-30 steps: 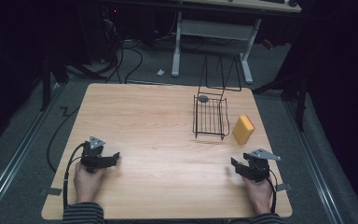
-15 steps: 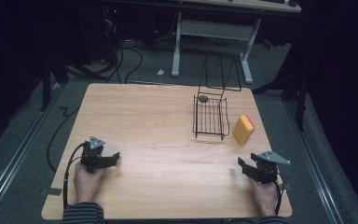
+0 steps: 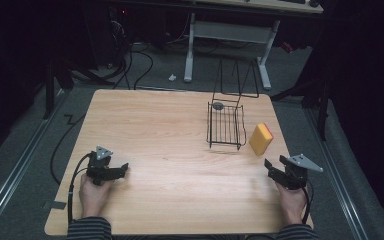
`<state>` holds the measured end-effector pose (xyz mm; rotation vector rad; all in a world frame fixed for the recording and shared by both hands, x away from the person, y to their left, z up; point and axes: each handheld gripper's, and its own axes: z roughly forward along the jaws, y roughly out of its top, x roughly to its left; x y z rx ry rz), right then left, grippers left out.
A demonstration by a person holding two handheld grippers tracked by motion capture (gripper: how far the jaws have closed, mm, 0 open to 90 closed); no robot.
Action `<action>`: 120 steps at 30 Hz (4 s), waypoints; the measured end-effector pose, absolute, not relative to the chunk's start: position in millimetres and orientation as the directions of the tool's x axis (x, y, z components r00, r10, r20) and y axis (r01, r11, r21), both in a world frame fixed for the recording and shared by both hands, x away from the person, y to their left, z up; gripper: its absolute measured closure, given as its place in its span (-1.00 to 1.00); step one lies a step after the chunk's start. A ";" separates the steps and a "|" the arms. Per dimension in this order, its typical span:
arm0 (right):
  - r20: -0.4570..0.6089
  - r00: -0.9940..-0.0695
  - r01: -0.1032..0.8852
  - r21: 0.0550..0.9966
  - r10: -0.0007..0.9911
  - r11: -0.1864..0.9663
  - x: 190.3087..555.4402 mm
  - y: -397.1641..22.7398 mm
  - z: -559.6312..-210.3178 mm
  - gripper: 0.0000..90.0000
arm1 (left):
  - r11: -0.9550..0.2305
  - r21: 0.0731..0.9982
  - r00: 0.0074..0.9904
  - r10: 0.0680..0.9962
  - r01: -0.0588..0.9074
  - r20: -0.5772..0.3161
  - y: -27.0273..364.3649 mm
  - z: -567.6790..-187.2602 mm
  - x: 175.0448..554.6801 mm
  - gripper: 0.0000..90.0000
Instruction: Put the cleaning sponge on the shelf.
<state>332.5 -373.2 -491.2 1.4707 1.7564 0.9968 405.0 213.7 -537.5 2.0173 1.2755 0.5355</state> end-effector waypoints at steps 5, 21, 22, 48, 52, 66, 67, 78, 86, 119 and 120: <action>0.025 -0.171 0.486 0.872 0.985 0.062 339.6 -379.6 -482.2 -0.20 | -0.287 0.730 0.435 0.901 0.620 -0.015 213.7 -537.5 405.0 -0.62; 0.052 -0.179 0.458 0.888 0.982 0.037 370.3 -373.5 -468.4 -0.26 | -0.287 0.730 0.435 0.900 0.620 -0.015 213.7 -537.5 405.1 -0.62; 0.050 -0.180 0.461 0.886 0.982 0.039 374.1 -372.1 -468.8 -0.27 | -0.287 0.730 0.435 0.900 0.620 -0.015 213.7 -537.5 405.1 -0.62; 0.106 -0.146 0.520 0.854 0.984 -0.015 415.1 -367.8 -503.3 -0.25 | -0.288 0.729 0.436 0.900 0.621 -0.015 213.8 -537.4 405.1 -0.62; 0.083 -0.147 0.526 0.850 0.986 0.007 418.1 -366.2 -508.5 -0.22 | -0.287 0.730 0.435 0.900 0.620 -0.015 213.7 -537.5 405.1 -0.62; 0.082 -0.138 0.550 0.835 0.987 0.008 424.3 -362.9 -520.7 0.01 | -0.287 0.730 0.435 0.900 0.620 -0.015 213.7 -537.5 405.1 -0.62; 0.070 -0.132 0.550 0.835 0.989 0.014 424.1 -362.1 -521.2 0.05 | -0.287 0.730 0.435 0.901 0.620 -0.015 213.7 -537.5 405.0 -0.62; 0.028 -0.150 0.541 0.839 0.988 0.059 422.7 -359.8 -520.1 0.32 | -0.287 0.730 0.435 0.901 0.620 -0.015 213.7 -537.5 405.0 -0.62; 0.023 -0.160 0.538 0.840 0.987 0.068 421.0 -359.0 -518.2 0.36 | -0.287 0.730 0.435 0.900 0.620 -0.015 213.7 -537.5 405.0 -0.62; 0.030 -0.241 0.466 0.880 0.970 0.088 372.8 -360.9 -478.9 0.36 | -0.287 0.730 0.435 0.901 0.620 -0.015 213.7 -537.5 405.1 -0.62; 0.030 -0.241 0.466 0.880 0.970 0.088 372.8 -360.9 -478.9 0.36 | -0.287 0.730 0.434 0.901 0.620 -0.015 213.7 -537.5 405.1 -0.62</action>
